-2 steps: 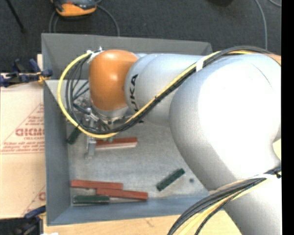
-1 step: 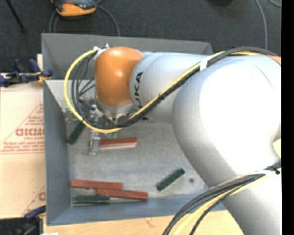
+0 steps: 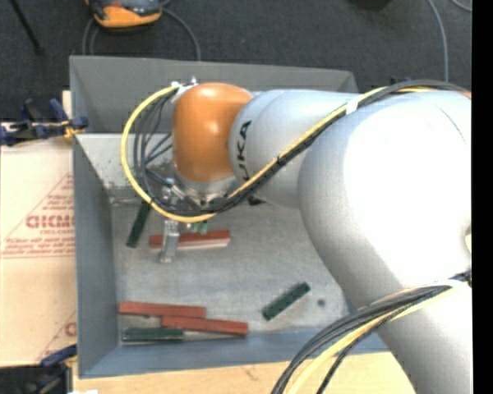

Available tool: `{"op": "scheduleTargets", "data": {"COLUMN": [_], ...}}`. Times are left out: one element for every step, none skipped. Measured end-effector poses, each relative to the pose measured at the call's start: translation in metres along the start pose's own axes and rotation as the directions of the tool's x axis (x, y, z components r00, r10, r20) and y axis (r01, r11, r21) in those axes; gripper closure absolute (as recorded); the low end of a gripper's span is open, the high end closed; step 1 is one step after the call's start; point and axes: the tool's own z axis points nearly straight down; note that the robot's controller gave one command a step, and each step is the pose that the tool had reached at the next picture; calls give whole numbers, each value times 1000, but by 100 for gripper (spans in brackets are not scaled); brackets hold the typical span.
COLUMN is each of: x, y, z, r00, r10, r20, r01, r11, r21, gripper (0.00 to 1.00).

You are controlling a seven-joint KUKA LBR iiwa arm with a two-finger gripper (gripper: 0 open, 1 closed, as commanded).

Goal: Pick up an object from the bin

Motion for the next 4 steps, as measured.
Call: {"op": "scheduleTargets", "data": {"x": [-15,5,5,12], "y": [-42,-11,-11,2], "z": [1,1,1,-40], "r00": [998,995,995,997], "r10": [57,98,100,76], "r20": [0,-4,-3,-8], "r01": [-57,-98,-100,-76], "r11": [998,995,995,997], "r21": [-2,0,0,4], "gripper": [0,100,100,100]}}
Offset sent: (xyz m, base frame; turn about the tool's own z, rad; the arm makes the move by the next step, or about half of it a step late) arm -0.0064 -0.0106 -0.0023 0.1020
